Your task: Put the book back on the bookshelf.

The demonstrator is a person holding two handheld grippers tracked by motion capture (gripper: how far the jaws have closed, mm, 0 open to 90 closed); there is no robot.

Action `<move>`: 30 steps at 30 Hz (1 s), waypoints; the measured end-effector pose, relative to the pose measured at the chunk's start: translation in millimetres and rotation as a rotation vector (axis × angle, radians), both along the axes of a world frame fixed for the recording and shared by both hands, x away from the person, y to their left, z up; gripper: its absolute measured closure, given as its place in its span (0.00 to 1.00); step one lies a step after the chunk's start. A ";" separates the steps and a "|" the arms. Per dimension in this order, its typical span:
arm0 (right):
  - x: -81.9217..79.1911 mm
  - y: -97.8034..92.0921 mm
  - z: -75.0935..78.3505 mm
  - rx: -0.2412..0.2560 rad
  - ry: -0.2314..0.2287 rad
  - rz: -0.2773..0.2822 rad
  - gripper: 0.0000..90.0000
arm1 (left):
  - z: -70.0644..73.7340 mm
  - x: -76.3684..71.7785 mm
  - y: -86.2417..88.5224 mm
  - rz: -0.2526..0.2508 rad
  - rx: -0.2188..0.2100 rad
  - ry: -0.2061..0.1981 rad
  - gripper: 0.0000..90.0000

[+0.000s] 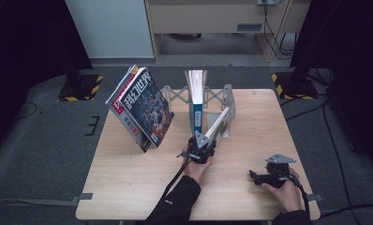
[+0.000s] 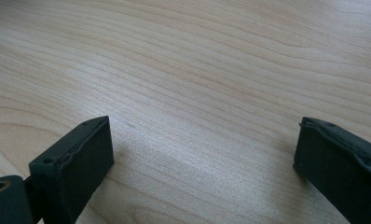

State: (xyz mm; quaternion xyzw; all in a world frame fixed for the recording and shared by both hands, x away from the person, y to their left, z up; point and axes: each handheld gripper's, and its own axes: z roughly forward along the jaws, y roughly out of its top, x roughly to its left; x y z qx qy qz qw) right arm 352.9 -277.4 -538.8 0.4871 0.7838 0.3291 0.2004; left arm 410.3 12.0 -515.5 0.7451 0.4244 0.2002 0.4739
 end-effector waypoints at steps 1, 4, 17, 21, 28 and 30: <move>0.0 0.0 0.0 0.000 0.000 0.000 0.05 | -1.5 -0.1 0.2 -0.002 0.001 0.002 0.82; 0.1 0.2 -0.2 0.001 -0.002 -0.001 0.05 | -5.0 -0.6 2.3 -0.010 0.003 0.002 0.82; 0.2 0.3 -0.2 0.000 -0.002 -0.001 0.05 | 11.1 -27.6 17.1 -0.055 -0.030 -0.060 0.72; 0.2 0.3 -0.2 0.000 -0.002 -0.001 0.05 | 11.6 -30.3 21.5 -0.056 -0.038 -0.053 0.76; 0.3 0.3 -0.2 -0.001 -0.002 0.000 0.05 | 10.5 -26.4 11.3 -0.056 -0.049 -0.053 0.77; 0.3 0.3 -0.2 -0.001 -0.002 0.000 0.05 | 10.4 -24.1 7.4 -0.060 -0.055 -0.049 0.76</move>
